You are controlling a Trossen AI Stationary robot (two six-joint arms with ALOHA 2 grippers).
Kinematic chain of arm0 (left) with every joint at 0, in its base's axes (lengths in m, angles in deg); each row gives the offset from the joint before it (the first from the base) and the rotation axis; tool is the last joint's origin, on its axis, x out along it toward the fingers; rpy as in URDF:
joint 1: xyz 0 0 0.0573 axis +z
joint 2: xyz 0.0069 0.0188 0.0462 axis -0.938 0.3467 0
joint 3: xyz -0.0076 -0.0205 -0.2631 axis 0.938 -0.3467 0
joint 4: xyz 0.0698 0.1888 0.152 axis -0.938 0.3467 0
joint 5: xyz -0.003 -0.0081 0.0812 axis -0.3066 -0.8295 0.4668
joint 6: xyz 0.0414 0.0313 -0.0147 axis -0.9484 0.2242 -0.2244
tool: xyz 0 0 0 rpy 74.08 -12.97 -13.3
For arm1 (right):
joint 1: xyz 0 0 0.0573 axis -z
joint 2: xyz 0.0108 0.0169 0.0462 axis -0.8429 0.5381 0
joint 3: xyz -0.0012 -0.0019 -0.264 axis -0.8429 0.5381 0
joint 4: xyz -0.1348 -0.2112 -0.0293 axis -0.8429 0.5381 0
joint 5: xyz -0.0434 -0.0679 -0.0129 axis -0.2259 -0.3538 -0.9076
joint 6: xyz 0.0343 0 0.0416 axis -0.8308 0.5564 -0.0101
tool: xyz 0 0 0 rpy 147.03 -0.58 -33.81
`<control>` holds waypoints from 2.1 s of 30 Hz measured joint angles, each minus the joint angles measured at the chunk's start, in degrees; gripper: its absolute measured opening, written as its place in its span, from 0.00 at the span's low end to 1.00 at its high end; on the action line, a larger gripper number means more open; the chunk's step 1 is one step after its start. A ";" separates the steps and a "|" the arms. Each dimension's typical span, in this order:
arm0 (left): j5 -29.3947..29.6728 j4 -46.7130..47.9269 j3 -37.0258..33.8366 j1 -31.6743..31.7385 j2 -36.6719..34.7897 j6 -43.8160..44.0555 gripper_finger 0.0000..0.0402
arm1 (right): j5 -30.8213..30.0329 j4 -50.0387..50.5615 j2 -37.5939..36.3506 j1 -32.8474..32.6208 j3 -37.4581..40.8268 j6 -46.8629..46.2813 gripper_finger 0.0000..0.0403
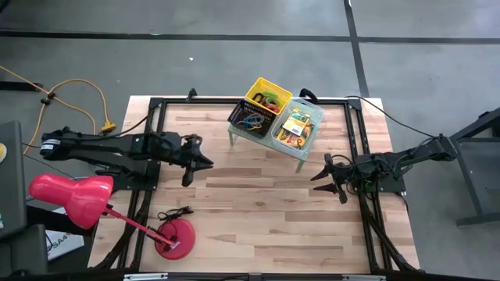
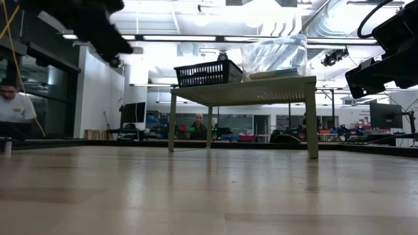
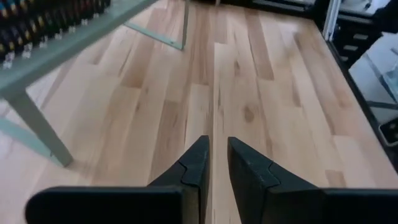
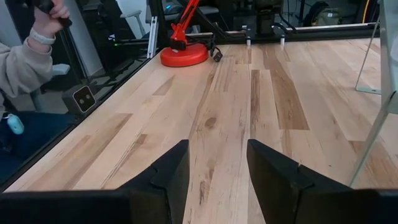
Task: Pick & Place Office Desk Supplies
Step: Return to Home Position
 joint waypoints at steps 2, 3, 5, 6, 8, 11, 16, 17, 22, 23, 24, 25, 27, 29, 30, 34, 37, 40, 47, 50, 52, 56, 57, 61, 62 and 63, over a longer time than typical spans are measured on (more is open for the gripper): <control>1.65 0.14 -2.16 -0.93 -2.22 -0.04 0.13 | -0.01 0.02 0.00 0.00 0.00 0.00 0.37; 2.17 0.02 -3.29 -1.25 -3.45 -0.06 0.13 | 0.00 0.01 0.00 0.00 0.00 0.00 0.37; 2.52 -0.92 -6.05 -1.43 -6.30 -0.74 0.13 | -0.02 0.02 0.00 0.00 0.00 0.01 0.37; 2.56 -1.39 -7.39 -1.43 -7.77 -1.40 0.13 | 0.00 0.00 0.00 0.00 0.00 0.00 0.37; 2.58 -3.04 -10.09 -1.40 -11.08 -1.89 0.13 | -0.02 0.00 0.00 0.00 0.00 0.00 0.37; 2.57 -4.35 -14.03 -1.18 -15.91 -1.87 0.13 | -0.01 0.00 0.00 0.00 0.00 0.00 0.37; 2.57 -8.06 -20.13 -0.30 -22.30 -1.89 0.13 | 0.00 0.02 0.00 0.00 0.00 0.01 0.37; 2.57 -8.98 -21.30 -0.10 -23.49 -1.89 0.13 | -0.01 0.02 0.00 0.00 0.00 0.00 0.37; 2.57 -11.49 -25.51 0.43 -29.14 -1.61 0.13 | 0.00 0.02 0.00 0.00 0.00 0.00 0.37; 2.55 -11.68 -26.12 0.43 -30.08 -1.59 0.13 | 0.00 0.02 0.00 0.00 0.00 0.00 0.37; 2.55 -12.09 -26.72 0.43 -30.90 -1.59 0.13 | 0.00 0.02 0.00 0.00 0.00 0.00 0.37; 2.55 -12.53 -27.25 0.43 -31.74 -1.57 0.13 | 0.00 0.02 0.00 0.00 0.00 0.00 0.37; 2.55 -13.67 -28.57 0.43 -33.21 -1.32 0.13 | 0.00 0.02 0.00 0.00 0.00 0.00 0.37; 2.54 -15.35 -30.11 0.43 -34.40 -0.41 0.13 | 0.00 0.02 0.00 0.00 0.00 0.00 0.37; 2.53 -16.47 -31.01 0.43 -34.92 -0.06 0.13 | 0.00 0.02 0.00 0.00 0.00 0.00 0.37; 2.53 -21.85 -34.52 0.43 -36.25 0.34 0.13 | 0.00 0.02 -0.01 0.00 0.00 0.00 0.37; 3.24 -24.03 -35.42 0.43 -36.52 1.53 0.13 | 0.00 0.02 -0.02 0.00 0.00 0.00 0.37; 4.76 -23.98 -35.46 0.39 -36.51 1.67 0.13 | 0.00 0.02 -0.02 0.00 0.00 0.00 0.37; 5.02 -20.13 -35.60 0.39 -36.68 2.58 0.13 | 0.00 0.02 -0.02 0.00 0.00 0.00 0.37; 5.04 -17.98 -35.64 0.39 -36.73 3.01 0.13 | 0.00 0.02 -0.02 0.00 0.00 0.01 0.37; 4.95 -16.73 -35.68 0.43 -36.65 3.55 0.13 | 0.00 0.02 -0.02 0.00 0.00 0.02 0.37; 3.82 -16.79 -35.70 0.43 -36.42 2.57 0.13 | 0.00 0.02 0.00 0.00 0.00 0.02 0.37; 3.82 -16.78 -35.70 0.43 -36.42 2.41 0.13 | 0.00 0.02 -0.01 0.00 0.00 0.00 0.37; 3.77 -16.77 -35.72 0.43 -36.40 2.22 0.13 | 0.02 0.02 -0.02 0.00 0.00 0.02 0.37; 3.75 -16.77 -35.73 0.43 -36.40 2.21 0.13 | 0.00 0.02 -0.02 0.00 0.00 0.02 0.37; 3.71 -16.77 -35.73 0.43 -36.40 2.19 0.13 | 0.00 0.02 -0.02 0.00 0.00 0.00 0.37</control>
